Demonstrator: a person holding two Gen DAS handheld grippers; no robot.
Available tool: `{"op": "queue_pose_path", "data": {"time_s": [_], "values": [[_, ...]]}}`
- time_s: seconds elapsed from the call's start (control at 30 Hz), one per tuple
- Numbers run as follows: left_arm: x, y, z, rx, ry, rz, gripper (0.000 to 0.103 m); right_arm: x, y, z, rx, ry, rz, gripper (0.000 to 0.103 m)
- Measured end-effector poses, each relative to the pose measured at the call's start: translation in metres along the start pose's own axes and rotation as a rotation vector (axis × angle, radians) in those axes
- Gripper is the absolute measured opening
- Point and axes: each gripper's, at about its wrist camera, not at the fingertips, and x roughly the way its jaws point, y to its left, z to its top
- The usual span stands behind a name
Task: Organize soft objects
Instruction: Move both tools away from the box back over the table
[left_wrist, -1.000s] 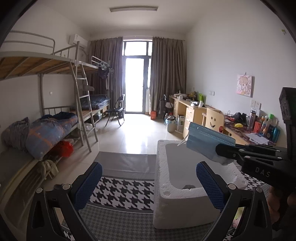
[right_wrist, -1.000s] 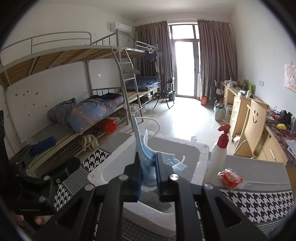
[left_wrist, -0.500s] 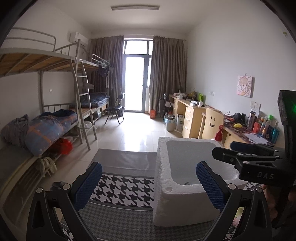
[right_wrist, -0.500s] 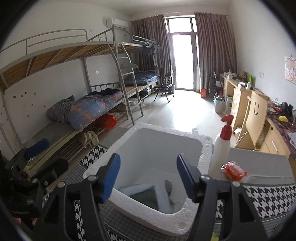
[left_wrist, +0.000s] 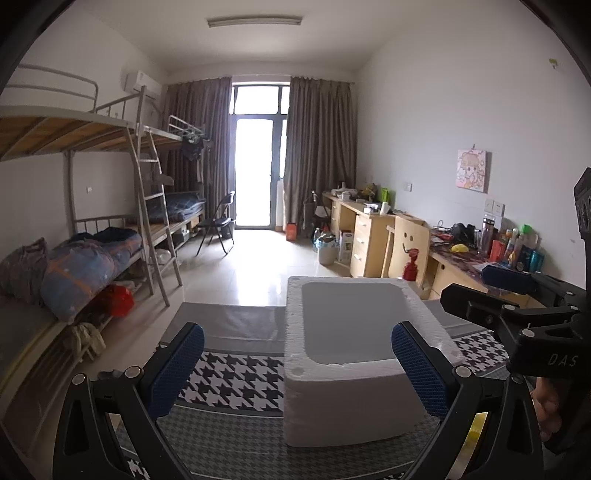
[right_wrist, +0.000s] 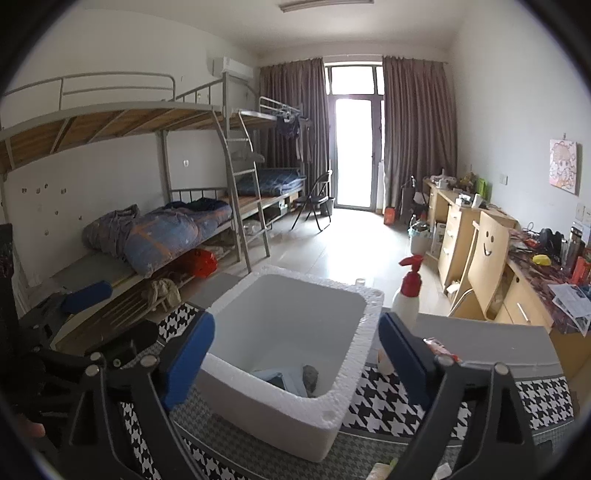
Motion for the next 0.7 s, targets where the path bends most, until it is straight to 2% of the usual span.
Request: {"op": "queue_pose_path", "data": {"time_s": [0.43,0.7], "values": [[-0.02,-0.029,-0.003,0.041,-0.024,-0.042,0.102,-0.036,-0.013,-0.013,0.016,-0.06,-0.04,0.094],[-0.035,-0.05,-0.007,0.067,-0.037,-0.103,0.102,-0.06,-0.025,-0.025,0.033,-0.081,-0.077,0.094]]}}
